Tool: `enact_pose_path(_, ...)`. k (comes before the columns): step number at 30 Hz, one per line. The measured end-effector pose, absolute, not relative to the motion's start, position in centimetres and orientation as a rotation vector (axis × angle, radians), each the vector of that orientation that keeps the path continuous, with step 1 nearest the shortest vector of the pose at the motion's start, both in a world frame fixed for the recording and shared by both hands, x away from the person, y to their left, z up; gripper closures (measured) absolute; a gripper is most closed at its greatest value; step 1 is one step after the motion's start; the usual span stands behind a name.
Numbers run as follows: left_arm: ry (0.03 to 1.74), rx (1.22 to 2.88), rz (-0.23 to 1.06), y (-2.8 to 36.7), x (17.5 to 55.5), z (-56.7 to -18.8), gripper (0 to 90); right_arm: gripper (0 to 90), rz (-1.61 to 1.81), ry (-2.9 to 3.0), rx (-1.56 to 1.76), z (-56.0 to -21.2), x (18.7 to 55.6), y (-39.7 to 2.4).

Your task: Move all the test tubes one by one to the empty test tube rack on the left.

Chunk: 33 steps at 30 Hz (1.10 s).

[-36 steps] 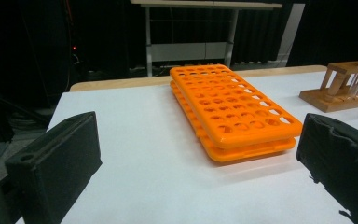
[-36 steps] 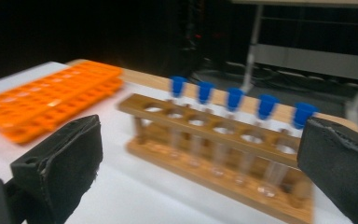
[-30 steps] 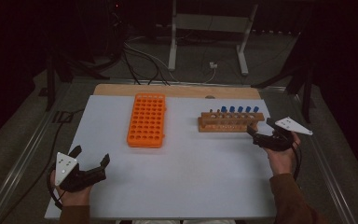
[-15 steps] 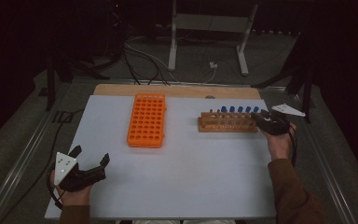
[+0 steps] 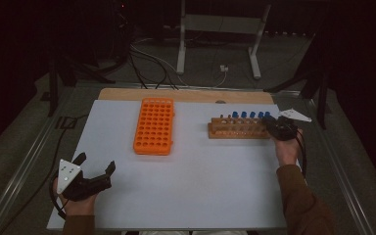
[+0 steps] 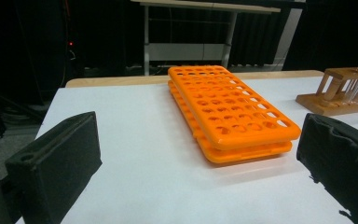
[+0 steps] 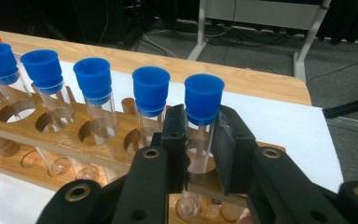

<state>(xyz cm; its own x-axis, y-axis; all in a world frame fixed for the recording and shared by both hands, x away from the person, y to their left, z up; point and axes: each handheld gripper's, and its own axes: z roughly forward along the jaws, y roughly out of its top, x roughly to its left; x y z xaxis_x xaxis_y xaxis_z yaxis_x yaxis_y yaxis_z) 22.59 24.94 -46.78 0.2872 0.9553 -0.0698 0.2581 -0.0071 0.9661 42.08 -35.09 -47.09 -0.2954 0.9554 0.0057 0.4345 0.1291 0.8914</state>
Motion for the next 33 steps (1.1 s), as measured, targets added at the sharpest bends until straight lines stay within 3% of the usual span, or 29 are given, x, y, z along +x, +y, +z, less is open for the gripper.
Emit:
enact_pose_path(15,1.172,1.504,0.81,24.9,22.7,-46.8,0.5,76.8,1.131,1.785,1.338,-46.4,41.6,-35.2)
enact_pose_path(33,1.164,1.52,0.776,24.7,22.9,-47.0,0.5,76.9,1.214,1.698,1.236,-41.0,40.2,-35.4)
